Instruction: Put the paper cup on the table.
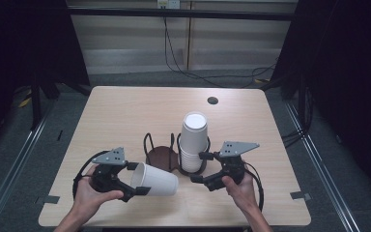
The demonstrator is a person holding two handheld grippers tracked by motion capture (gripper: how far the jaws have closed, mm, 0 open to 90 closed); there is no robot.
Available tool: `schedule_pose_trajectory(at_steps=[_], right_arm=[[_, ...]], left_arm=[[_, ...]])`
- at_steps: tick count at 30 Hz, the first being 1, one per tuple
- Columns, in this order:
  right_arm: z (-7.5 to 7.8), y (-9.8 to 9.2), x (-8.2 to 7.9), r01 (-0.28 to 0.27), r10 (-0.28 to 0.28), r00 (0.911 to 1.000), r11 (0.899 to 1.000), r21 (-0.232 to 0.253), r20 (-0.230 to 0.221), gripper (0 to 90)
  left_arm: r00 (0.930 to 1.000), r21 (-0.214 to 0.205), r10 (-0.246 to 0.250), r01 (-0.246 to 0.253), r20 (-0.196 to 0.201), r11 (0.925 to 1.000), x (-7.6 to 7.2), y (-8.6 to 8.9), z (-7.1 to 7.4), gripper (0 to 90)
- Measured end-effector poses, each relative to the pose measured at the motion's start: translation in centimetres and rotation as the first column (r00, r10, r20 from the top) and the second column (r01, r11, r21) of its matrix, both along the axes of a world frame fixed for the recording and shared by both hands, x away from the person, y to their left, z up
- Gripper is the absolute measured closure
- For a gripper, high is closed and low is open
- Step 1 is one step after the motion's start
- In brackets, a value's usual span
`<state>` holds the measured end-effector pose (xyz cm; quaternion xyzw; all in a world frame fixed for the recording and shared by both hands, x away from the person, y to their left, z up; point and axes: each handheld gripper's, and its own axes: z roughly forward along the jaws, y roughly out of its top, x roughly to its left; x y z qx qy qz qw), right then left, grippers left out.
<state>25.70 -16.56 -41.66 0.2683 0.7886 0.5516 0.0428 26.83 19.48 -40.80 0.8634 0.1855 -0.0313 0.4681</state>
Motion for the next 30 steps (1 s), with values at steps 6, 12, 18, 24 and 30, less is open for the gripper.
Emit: schedule_pose_trajectory(at_steps=[6,12,18,24,30], right_arm=[[-0.1,-0.1,-0.1,0.003,-0.003,1.0,1.0,-0.005,-0.001,14.8],[-0.1,0.0,0.0,0.007,-0.007,1.0,1.0,-0.014,-0.002,14.8],[0.0,-0.2,0.0,0.013,-0.013,0.9999,1.0,-0.014,-0.003,14.9],[0.0,-0.1,0.0,0.011,-0.011,0.9999,1.0,-0.024,0.0,14.8],[-0.1,-0.2,-0.1,0.02,-0.02,0.9998,0.999,-0.027,-0.001,14.8]], left_arm=[[0.9994,0.003,0.031,-0.031,-0.015,0.9995,0.2,2.0,0.1,13.2],[0.9978,0.07,0.064,-0.063,-0.014,0.9956,0.7,3.3,0.2,12.9],[0.9943,0.079,0.106,-0.105,-0.01,0.9914,1.2,4.8,0.5,12.5],[0.9873,0.102,0.159,-0.157,-0.004,0.9822,1.6,6.4,0.6,12.4],[0.9848,0.125,0.17,-0.173,0.035,0.9769,1.9,7.2,1.0,12.2]])
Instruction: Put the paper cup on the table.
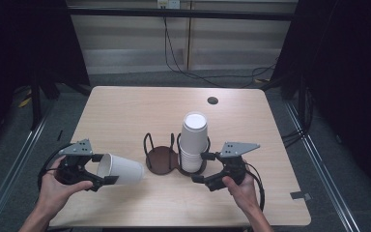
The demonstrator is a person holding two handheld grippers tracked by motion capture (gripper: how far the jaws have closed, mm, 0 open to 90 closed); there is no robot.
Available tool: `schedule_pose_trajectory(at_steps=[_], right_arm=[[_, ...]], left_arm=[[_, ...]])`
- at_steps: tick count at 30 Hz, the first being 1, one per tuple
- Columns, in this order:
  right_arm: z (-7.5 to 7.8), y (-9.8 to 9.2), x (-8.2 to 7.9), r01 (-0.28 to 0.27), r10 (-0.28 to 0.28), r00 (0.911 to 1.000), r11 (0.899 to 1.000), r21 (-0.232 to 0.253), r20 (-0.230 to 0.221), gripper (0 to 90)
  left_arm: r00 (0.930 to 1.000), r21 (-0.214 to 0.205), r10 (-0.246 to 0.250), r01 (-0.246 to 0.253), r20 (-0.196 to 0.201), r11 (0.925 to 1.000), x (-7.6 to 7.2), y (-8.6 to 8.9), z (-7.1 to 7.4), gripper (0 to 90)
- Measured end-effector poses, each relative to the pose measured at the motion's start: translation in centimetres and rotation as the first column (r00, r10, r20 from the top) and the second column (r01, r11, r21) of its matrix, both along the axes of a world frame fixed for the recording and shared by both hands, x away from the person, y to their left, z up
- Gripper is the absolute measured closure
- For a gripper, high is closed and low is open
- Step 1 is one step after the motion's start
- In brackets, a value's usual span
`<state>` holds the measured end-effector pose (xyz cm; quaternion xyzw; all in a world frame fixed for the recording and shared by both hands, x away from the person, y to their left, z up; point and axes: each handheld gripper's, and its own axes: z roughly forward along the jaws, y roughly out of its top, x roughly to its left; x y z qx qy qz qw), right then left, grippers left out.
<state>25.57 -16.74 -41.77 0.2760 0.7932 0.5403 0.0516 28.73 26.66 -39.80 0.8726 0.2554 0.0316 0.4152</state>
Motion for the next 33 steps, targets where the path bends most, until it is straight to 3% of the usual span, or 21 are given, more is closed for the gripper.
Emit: schedule_pose_trajectory(at_steps=[6,7,10,17,24,25,27,33], right_arm=[[-0.2,-0.5,-0.3,-0.001,0.001,0.9999,1.0,-0.009,-0.011,14.8],[-0.2,-0.5,-0.4,-0.008,0.008,0.9999,1.0,-0.015,-0.012,14.8],[-0.3,-0.6,-0.5,-0.005,0.004,0.9999,1.0,-0.018,-0.016,14.8],[-0.6,-0.3,-0.4,-0.013,0.013,0.9997,1.0,-0.027,-0.019,14.8],[-0.7,-0.2,-0.4,-0.015,0.014,0.9997,0.999,-0.034,-0.021,14.8],[-0.7,-0.2,-0.3,-0.014,0.013,0.9997,0.999,-0.032,-0.021,14.8],[-0.7,-0.2,-0.3,-0.013,0.012,0.9997,0.999,-0.033,-0.021,14.8],[-0.7,-0.3,-0.3,-0.006,0.006,0.9998,0.999,-0.039,-0.021,14.8]], left_arm=[[0.9988,0.034,0.048,-0.048,-0.001,0.9983,1.0,1.0,0.8,12.2],[0.9979,0.059,0.064,-0.064,0.011,0.9962,1.4,1.2,0.8,12.2],[0.9982,0.065,0.06,-0.06,0.002,0.9961,1.6,1.3,0.8,12.2],[0.9976,0.132,0.061,-0.065,0.033,0.9891,2.6,0.7,1.2,12.2],[0.9974,0.143,0.069,-0.072,0.02,0.9871,3.9,0.3,1.9,12.0],[0.998,0.178,0.061,-0.063,0.019,0.9821,4.3,-0.1,2.1,12.1],[0.998,0.194,0.061,-0.063,0.016,0.9789,4.5,-0.3,2.2,12.0],[0.9983,0.219,0.054,-0.057,0.023,0.9741,5.6,-1.4,3.2,12.0]])
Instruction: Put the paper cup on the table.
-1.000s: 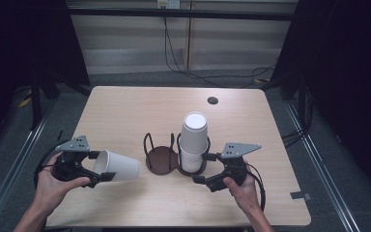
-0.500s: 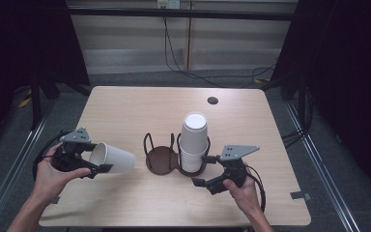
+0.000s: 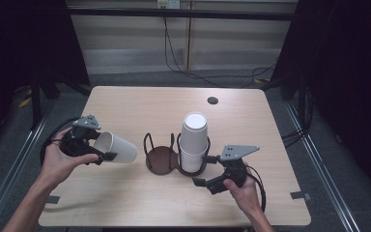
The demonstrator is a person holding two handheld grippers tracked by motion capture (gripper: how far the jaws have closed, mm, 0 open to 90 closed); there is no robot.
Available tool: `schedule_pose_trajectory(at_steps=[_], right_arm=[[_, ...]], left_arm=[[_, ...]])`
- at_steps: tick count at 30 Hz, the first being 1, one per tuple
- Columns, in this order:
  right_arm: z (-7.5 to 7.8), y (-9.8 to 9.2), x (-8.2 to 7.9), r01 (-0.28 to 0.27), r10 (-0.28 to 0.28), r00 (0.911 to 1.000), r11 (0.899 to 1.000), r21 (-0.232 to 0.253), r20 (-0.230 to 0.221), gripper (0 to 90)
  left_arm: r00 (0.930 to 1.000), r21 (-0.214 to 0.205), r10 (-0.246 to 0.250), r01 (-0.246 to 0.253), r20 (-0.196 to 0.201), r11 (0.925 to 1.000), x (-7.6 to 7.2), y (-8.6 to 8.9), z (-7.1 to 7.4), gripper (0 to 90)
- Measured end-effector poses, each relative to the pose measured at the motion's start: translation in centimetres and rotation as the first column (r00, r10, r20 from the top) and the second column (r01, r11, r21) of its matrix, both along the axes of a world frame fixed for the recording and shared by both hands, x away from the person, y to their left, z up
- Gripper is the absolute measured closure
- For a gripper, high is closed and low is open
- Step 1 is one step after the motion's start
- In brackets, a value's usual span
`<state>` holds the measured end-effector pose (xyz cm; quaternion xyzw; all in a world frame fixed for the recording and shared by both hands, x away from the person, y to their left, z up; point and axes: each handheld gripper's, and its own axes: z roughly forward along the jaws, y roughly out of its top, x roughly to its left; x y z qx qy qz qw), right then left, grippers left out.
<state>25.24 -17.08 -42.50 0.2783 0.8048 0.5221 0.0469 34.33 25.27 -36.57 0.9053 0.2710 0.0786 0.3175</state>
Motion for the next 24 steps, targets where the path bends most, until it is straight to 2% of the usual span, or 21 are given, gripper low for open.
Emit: schedule_pose_trajectory(at_steps=[4,5,7,13,14,16,21,22,23,24], right_arm=[[0.0,0.0,0.0,0.0,0.0,1.0,1.0,0.006,0.004,14.8],[0.1,0.0,-0.1,0.0,-0.001,1.0,1.0,0.006,0.006,14.8],[0.1,0.0,-0.1,0.001,-0.001,0.9999,1.0,0.008,0.01,14.8],[0.1,0.0,0.0,-0.002,0.002,1.0,1.0,0.006,0.005,14.8],[0.1,0.1,0.0,-0.006,0.006,1.0,1.0,0.007,0.004,14.8],[0.1,0.1,0.0,-0.005,0.005,1.0,1.0,0.006,0.004,14.8],[0.1,0.1,0.0,0.002,-0.002,0.9999,1.0,0.001,0.01,14.8],[0.1,0.1,0.0,0.003,-0.003,0.9999,1.0,0.002,0.011,14.8],[0.1,0.1,0.0,0.003,-0.003,0.9999,1.0,0.002,0.011,14.8],[0.1,0.1,0.0,0.001,-0.001,1.0,1.0,0.002,0.009,14.8]], left_arm=[[1.0,-0.008,0.0,0.0,-0.001,1.0,0.7,-0.2,0.5,12.0],[0.9999,-0.026,0.005,-0.005,0.01,0.9997,0.9,-0.3,0.7,12.0],[0.9996,-0.016,0.015,-0.015,0.025,0.9998,1.1,-0.4,1.1,12.1],[0.9997,0.056,0.001,-0.003,0.024,0.9984,1.9,-1.9,1.4,12.1],[0.9992,0.093,-0.008,0.004,0.04,0.9956,2.2,-2.3,1.4,12.0],[0.9993,0.086,-0.019,0.016,0.031,0.9962,2.4,-2.5,1.4,11.9],[0.9998,0.109,-0.019,0.017,0.012,0.9938,3.2,-3.1,1.5,11.7],[0.9998,0.14,-0.022,0.021,0.001,0.99,3.7,-3.4,1.3,11.7],[0.9998,0.14,-0.022,0.021,0.001,0.99,3.7,-3.4,1.3,11.7],[0.9997,0.168,-0.021,0.022,-0.011,0.9855,4.2,-3.7,1.1,11.6]])
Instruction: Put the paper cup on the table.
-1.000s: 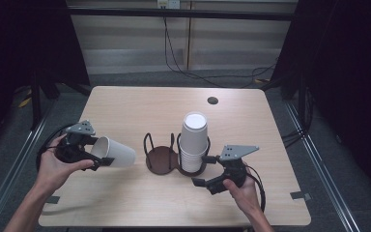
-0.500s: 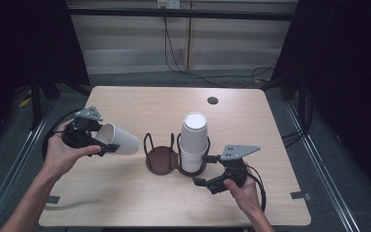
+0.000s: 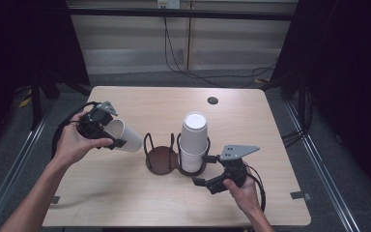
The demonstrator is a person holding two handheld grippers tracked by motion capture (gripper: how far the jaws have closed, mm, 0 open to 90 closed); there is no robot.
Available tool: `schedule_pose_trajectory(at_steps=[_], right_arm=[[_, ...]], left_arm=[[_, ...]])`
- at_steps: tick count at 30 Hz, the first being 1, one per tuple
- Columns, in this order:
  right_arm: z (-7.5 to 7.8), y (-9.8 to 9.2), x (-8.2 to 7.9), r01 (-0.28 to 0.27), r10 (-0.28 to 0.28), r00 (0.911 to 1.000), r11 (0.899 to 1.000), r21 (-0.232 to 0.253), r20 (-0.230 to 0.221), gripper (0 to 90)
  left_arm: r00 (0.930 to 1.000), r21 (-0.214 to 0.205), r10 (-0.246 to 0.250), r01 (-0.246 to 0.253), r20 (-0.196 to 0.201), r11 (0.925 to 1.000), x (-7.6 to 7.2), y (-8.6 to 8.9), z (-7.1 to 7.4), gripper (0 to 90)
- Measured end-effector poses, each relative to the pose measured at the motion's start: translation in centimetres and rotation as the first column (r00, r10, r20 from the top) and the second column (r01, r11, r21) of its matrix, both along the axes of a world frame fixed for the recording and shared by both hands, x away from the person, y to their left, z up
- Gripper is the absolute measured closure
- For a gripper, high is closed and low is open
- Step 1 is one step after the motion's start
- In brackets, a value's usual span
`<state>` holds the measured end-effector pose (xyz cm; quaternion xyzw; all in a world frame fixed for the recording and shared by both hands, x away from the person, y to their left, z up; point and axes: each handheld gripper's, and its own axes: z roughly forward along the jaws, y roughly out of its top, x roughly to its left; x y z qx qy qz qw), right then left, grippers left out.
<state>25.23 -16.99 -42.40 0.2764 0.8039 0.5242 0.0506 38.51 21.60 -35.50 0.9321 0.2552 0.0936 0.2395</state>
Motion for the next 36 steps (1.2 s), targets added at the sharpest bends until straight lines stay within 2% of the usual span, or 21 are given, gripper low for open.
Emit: schedule_pose_trajectory(at_steps=[1,3,7,10,11,12,13,17,19,21,25,26,29,31,35,36], right_arm=[[0.0,0.0,0.0,0.0,0.0,1.0,1.0,0.0,-0.001,14.8],[0.0,0.0,-0.1,-0.001,0.001,1.0,1.0,0.001,-0.002,14.8],[0.0,0.1,-0.1,-0.003,0.003,1.0,1.0,-0.001,-0.001,14.8],[-0.1,0.1,0.0,-0.005,0.005,1.0,1.0,-0.001,-0.006,14.8],[-0.1,0.2,0.0,-0.013,0.013,0.9999,1.0,-0.004,-0.011,14.8],[-0.1,0.3,0.0,-0.013,0.013,0.9999,1.0,-0.006,-0.008,14.8],[-0.1,0.3,0.0,-0.013,0.013,0.9999,1.0,-0.006,-0.008,14.8],[-0.3,0.3,0.0,-0.008,0.008,0.9999,1.0,-0.015,-0.009,14.8],[-0.3,0.3,0.0,-0.009,0.009,0.9999,1.0,-0.016,-0.011,14.8],[-0.4,0.3,0.0,-0.013,0.013,0.9998,1.0,-0.02,-0.014,14.8],[-0.4,0.3,0.1,-0.015,0.014,0.9998,1.0,-0.023,-0.015,14.8],[-0.3,0.3,0.1,-0.014,0.014,0.9998,1.0,-0.025,-0.015,14.8],[-0.3,0.2,0.1,-0.013,0.013,0.9998,1.0,-0.023,-0.012,14.8],[-0.3,0.2,0.1,-0.012,0.012,0.9998,1.0,-0.025,-0.014,14.8],[-0.4,0.3,0.1,-0.012,0.011,0.9998,1.0,-0.029,-0.017,14.8],[-0.4,0.3,0.1,-0.013,0.013,0.9998,1.0,-0.029,-0.014,14.7]], left_arm=[[1.0,0.011,0.003,-0.003,-0.007,0.9999,0.4,-0.1,-0.1,11.6],[0.9998,0.004,0.01,-0.01,-0.015,0.9999,0.6,-0.2,-0.3,11.5],[0.9997,0.033,0.009,-0.009,-0.022,0.9994,1.0,-0.6,-0.5,11.4],[0.9992,0.064,-0.004,0.007,-0.039,0.998,1.3,-1.0,-0.6,11.4],[0.9989,0.064,0.005,-0.002,-0.047,0.998,1.3,-1.2,-0.7,11.3],[0.9983,0.1,-0.01,0.015,-0.057,0.9949,1.5,-1.5,-0.8,11.3],[0.9983,0.1,-0.01,0.015,-0.057,0.9949,1.5,-1.5,-0.8,11.3],[0.9964,0.148,-0.02,0.032,-0.082,0.9885,1.8,-2.4,-1.4,11.1],[0.9963,0.184,-0.02,0.035,-0.084,0.9824,1.9,-2.9,-1.8,11.0],[0.9957,0.2,-0.005,0.024,-0.092,0.9796,2.2,-3.2,-2.2,10.9],[0.9937,0.228,-0.005,0.031,-0.112,0.9731,2.7,-3.9,-3.0,10.8],[0.9944,0.222,-0.005,0.028,-0.105,0.9746,2.8,-4.1,-3.2,10.5],[0.9972,0.245,-0.002,0.02,-0.074,0.9693,2.5,-4.6,-3.4,9.3],[0.9954,0.241,-0.01,0.033,-0.096,0.9699,2.5,-4.9,-3.6,8.5],[0.9951,0.25,-0.007,0.032,-0.099,0.9677,2.8,-5.3,-4.0,7.2],[0.9955,0.241,-0.005,0.028,-0.094,0.9702,2.8,-5.3,-4.1,7.1]])
